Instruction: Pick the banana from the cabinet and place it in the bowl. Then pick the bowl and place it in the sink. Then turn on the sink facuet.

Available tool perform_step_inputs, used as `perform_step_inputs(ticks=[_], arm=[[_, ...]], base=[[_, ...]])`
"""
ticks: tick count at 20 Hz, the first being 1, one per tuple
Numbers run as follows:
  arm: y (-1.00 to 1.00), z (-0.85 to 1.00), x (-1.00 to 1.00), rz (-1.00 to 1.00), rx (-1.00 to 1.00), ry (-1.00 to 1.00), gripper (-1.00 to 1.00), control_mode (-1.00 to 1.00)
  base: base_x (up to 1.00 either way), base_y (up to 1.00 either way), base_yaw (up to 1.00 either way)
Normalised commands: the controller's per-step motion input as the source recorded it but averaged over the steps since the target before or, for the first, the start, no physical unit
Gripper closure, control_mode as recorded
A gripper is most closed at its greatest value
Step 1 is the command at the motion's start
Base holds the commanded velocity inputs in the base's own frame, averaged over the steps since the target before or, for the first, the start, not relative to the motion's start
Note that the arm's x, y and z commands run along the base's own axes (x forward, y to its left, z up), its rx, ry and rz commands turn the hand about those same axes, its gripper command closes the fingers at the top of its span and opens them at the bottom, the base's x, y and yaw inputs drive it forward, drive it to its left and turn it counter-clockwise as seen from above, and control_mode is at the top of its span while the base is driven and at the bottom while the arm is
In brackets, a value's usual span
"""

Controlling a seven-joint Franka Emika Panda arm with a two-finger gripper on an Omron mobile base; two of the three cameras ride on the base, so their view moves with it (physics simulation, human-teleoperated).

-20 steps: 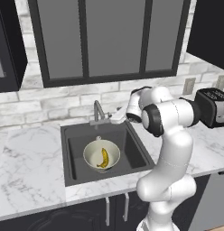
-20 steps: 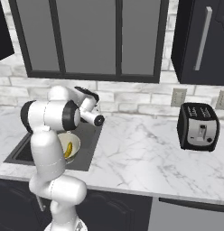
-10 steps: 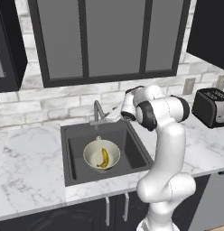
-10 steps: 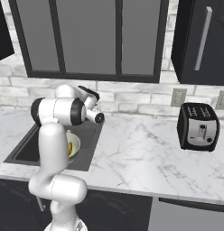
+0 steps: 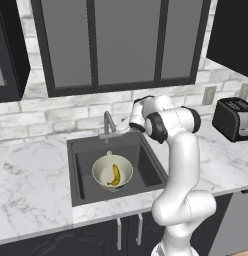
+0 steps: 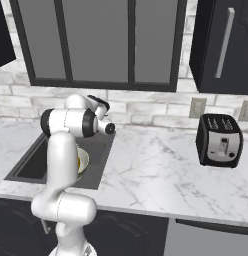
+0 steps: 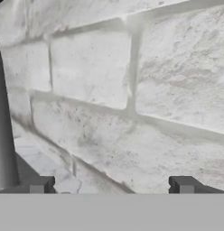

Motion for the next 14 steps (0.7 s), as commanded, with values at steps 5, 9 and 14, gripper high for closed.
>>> perform_step_inputs(ticks=[5,9,14], arm=[[0.0,-0.18,0.36,-0.01,0.0,0.05,-1.0,-1.0],[0.0,-0.27,0.3,-0.02,0.0,0.05,-1.0,-1.0],[0.0,-0.36,0.2,-0.03,0.0,0.04,-1.0,-1.0]], base=[[0.0,0.0,0.0],[0.0,0.0,0.0],[0.0,0.0,0.0]])
